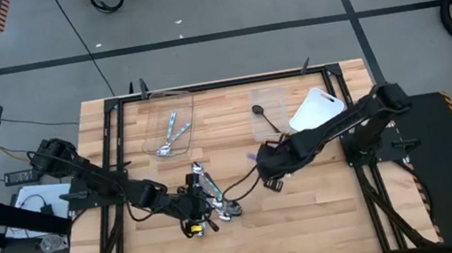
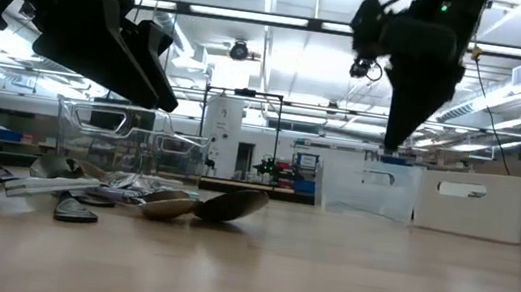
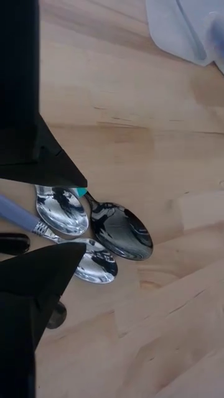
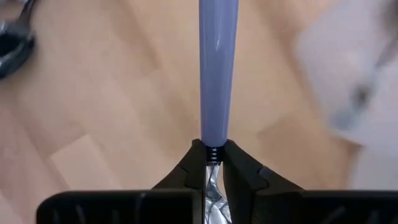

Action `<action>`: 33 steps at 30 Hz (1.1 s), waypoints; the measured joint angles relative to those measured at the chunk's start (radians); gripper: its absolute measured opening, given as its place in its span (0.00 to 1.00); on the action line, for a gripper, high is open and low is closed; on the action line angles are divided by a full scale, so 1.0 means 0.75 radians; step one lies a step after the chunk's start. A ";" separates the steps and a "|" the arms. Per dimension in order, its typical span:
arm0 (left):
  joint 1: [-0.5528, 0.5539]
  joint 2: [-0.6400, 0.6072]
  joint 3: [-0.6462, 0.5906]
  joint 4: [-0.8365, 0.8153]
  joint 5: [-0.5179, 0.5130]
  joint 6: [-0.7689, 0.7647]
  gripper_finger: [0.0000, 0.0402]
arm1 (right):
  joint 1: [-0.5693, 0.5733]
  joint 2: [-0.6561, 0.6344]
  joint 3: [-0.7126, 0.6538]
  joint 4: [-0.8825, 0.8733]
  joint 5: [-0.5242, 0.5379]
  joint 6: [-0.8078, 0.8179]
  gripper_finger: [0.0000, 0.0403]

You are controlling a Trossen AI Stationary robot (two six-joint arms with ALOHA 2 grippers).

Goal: Sort silverware by color (type)
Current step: Put the purple spoon into the white bin

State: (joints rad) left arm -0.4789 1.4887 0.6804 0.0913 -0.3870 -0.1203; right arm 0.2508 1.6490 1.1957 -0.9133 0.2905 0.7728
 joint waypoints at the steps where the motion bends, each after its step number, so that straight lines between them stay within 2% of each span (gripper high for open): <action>1: 0.000 0.000 0.000 0.000 -0.002 0.000 0.40 | 0.000 -0.024 0.000 -0.020 0.023 0.016 0.09; 6: 0.000 0.000 0.000 0.000 -0.002 0.000 0.40 | -0.011 -0.137 0.001 -0.118 0.096 0.134 0.09; 12: 0.000 0.000 0.000 0.000 -0.002 -0.009 0.40 | -0.043 -0.223 0.001 -0.367 0.245 0.336 0.09; 16: 0.000 0.000 0.000 0.001 -0.003 -0.009 0.40 | -0.090 -0.266 0.001 -0.492 0.282 0.373 0.09; 24: 0.000 0.000 0.000 0.001 -0.003 -0.010 0.40 | -0.301 -0.316 0.002 -0.781 0.281 0.446 0.10; 29: 0.001 0.000 0.000 0.004 -0.009 -0.047 0.40 | -0.451 -0.316 -0.021 -0.807 0.309 0.447 0.10; 33: 0.017 0.000 0.000 0.072 -0.135 -0.128 0.40 | -0.554 -0.316 -0.090 -0.756 0.320 0.492 0.10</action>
State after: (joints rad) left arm -0.4662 1.4887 0.6804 0.1457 -0.4879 -0.2161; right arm -0.1646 1.4117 1.1285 -1.4802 0.5307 1.1415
